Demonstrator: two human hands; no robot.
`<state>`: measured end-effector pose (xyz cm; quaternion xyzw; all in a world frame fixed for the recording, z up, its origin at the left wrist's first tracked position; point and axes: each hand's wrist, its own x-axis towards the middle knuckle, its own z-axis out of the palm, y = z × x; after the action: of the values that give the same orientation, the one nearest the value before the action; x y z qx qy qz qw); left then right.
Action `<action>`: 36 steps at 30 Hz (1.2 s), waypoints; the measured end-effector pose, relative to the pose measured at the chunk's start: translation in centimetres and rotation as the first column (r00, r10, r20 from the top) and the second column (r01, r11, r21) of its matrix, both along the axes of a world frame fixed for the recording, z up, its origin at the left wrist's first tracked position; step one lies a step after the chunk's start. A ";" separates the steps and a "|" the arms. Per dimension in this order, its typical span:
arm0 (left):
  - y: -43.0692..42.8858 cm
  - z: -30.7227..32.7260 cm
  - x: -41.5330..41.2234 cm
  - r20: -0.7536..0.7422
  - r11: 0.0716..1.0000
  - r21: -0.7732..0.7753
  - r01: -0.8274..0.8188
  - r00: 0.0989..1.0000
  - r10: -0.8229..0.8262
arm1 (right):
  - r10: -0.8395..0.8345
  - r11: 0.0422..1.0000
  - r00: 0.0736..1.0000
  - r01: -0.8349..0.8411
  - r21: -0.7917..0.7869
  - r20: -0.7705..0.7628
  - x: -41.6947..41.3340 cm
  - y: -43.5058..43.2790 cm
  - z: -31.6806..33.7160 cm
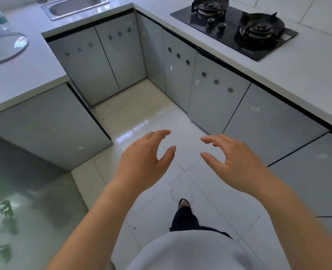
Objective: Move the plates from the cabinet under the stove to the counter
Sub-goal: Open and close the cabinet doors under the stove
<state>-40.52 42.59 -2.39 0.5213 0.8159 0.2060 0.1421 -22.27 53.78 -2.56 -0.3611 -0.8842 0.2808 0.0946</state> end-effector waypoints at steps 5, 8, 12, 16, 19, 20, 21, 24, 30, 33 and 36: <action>7.6 1.3 -4.6 -0.034 1.000 0.010 -0.018 0.999 0.018 | 0.097 0.995 0.992 -0.096 -0.008 0.077 -4.8 8.3 0.3; 9.5 1.1 -6.9 -0.027 0.998 0.005 -0.062 0.998 0.062 | 0.150 0.989 0.984 -0.149 -0.012 0.093 -8.4 11.6 0.2; 10.8 0.7 -11.0 -0.038 0.992 -0.030 -0.121 0.992 0.120 | 0.223 0.974 0.972 -0.221 -0.041 0.076 -13.6 14.5 -0.2; 12.6 -0.3 -15.8 -0.015 0.984 -0.039 -0.171 0.985 0.171 | 0.277 0.960 0.954 -0.271 -0.067 0.119 -18.8 17.3 -0.7; 15.2 -1.2 -19.7 0.025 0.986 -0.036 -0.165 0.986 0.166 | 0.279 0.960 0.950 -0.273 -0.063 0.143 -22.6 19.7 -1.0; 16.3 -1.4 -21.2 0.034 0.986 -0.031 -0.161 0.986 0.162 | 0.272 0.962 0.951 -0.265 -0.059 0.151 -23.9 20.6 -1.1; 17.5 -1.5 -22.8 0.041 0.988 -0.025 -0.155 0.987 0.156 | 0.260 0.966 0.952 -0.254 -0.057 0.162 -25.3 21.6 -1.0; 21.4 -1.0 -27.9 0.033 0.995 0.001 -0.100 0.994 0.100 | 0.215 0.976 0.961 -0.207 -0.064 0.174 -29.7 24.3 -0.3; 28.5 -0.2 -37.0 -0.018 0.999 0.050 0.021 1.000 -0.020 | 0.086 0.996 0.993 -0.084 -0.025 0.083 -37.3 28.8 0.8; 31.6 -0.6 -39.3 -0.022 0.995 0.038 0.088 0.996 -0.087 | -0.021 0.999 0.998 0.023 -0.040 0.052 -38.6 30.7 0.6; 35.0 -1.0 -40.1 0.016 0.986 0.034 0.163 0.986 -0.164 | -0.134 0.990 0.989 0.137 -0.042 0.068 -38.2 32.4 0.4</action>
<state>-80.63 77.60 -3.40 0.5869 0.7655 0.2117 0.1575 -60.51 86.19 -2.21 -0.4314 -0.8535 0.2822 0.0760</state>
